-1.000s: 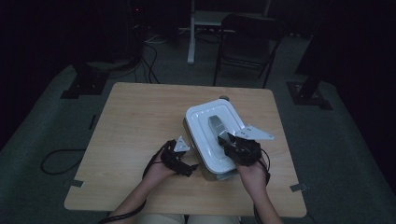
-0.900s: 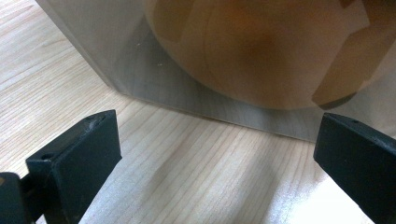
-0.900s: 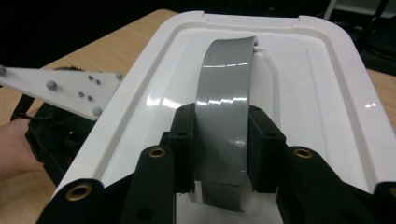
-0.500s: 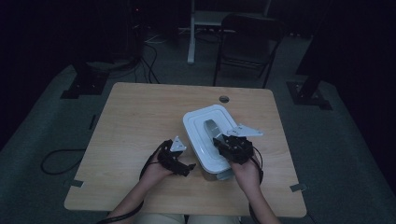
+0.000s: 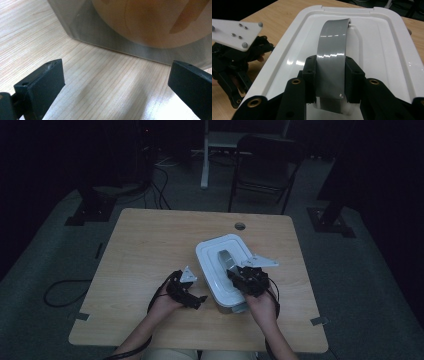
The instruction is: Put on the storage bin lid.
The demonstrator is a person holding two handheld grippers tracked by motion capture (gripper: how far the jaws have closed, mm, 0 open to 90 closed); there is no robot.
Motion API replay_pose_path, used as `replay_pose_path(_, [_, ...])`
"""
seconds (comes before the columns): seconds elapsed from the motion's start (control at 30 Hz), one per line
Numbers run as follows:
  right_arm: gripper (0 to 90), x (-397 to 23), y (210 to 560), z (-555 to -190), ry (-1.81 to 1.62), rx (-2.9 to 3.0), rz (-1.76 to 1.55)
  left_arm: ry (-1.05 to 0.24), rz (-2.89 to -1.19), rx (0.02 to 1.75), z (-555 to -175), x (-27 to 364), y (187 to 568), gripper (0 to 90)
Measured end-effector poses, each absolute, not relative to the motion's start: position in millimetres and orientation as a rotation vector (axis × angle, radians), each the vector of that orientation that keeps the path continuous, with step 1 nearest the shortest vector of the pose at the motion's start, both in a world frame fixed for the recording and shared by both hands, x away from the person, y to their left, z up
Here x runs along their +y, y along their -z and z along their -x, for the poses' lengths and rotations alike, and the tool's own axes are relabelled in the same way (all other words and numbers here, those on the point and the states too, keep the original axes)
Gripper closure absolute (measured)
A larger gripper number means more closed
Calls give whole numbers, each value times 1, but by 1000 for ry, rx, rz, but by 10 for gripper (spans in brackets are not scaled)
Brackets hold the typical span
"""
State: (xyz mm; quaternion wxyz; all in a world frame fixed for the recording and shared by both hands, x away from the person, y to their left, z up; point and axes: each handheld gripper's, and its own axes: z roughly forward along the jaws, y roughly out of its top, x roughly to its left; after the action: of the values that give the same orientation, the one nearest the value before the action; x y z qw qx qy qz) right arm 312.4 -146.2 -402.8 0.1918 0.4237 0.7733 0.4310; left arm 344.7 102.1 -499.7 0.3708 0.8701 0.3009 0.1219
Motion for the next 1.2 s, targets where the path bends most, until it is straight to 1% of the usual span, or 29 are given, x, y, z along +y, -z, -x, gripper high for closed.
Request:
replay_pose_path(0.37, [663,-149,403,-314,-1230,2186,-1197,-308,-2238,772,-345,102,500,13])
replay_pose_path(0.4, [606,-150,403,-314,-1237,2194,-1195,-309,-2235,774,-345,103,500,13])
replay_pose_path(0.43, [475,-151,401,-312,-1272,2205,-1169,-311,-2234,776,-346,104,499,13])
replay_pose_path(0.57, [361,-158,395,-308,-1313,2170,-1152,-311,-2223,786,-347,104,498,13])
replay_pose_path(0.6, [319,-161,393,-308,-1312,2156,-1158,-311,-2219,787,-348,104,497,13])
replay_pose_path(0.7, [250,-173,388,-309,-1311,2083,-1175,-310,-2210,794,-347,103,497,13])
replay_pose_path(0.77, [224,-181,385,-310,-1317,2053,-1191,-302,-2205,796,-348,103,497,13])
replay_pose_path(0.8, [166,-186,385,-310,-1307,2046,-1179,-305,-2208,796,-348,103,497,13])
replay_pose_path(0.83, [137,-189,385,-311,-1295,2039,-1178,-304,-2205,797,-348,103,498,13])
replay_pose_path(1.0, [125,-205,386,-316,-1259,1962,-1208,-296,-2218,791,-349,102,498,13])
replay_pose_path(1.1, [125,-223,391,-325,-1277,1899,-1231,-299,-2220,793,-349,102,499,13])
replay_pose_path(1.2, [124,-237,397,-334,-1225,1875,-1249,-301,-2215,799,-350,102,498,13])
